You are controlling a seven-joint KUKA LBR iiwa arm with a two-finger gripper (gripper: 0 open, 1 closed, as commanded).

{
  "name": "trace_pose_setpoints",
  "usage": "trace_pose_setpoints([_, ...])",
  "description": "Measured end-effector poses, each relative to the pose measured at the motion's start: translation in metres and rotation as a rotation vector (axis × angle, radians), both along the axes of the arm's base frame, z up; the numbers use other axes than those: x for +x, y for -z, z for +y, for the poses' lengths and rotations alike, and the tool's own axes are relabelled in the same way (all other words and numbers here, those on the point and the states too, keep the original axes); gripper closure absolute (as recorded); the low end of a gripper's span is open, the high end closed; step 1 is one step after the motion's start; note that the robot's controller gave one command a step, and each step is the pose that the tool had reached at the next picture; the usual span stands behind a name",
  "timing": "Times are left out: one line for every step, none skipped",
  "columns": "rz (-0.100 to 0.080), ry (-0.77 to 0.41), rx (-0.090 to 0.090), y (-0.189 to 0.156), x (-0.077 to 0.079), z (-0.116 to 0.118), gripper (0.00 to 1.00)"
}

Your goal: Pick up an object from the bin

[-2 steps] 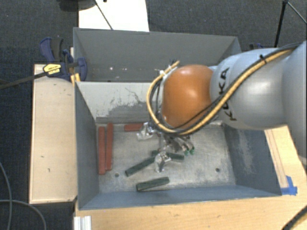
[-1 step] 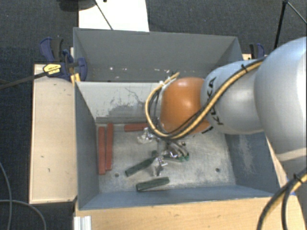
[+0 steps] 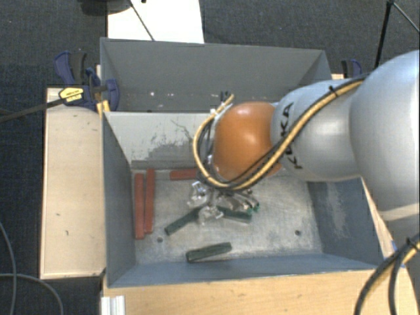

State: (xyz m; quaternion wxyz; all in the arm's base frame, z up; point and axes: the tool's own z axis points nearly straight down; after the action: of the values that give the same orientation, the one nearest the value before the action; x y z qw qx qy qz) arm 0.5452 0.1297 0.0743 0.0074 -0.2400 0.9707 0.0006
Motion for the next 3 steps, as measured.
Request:
trace_pose_setpoints([0.000, 0.000, 0.000, 0.000, 0.000, 0.000, 1.00])
trace_pose_setpoints([0.007, 0.000, -0.002, -0.004, -0.002, 0.000, 1.00])
trace_pose_setpoints([0.019, 0.002, -0.004, -0.023, -0.005, -0.001, 1.00])
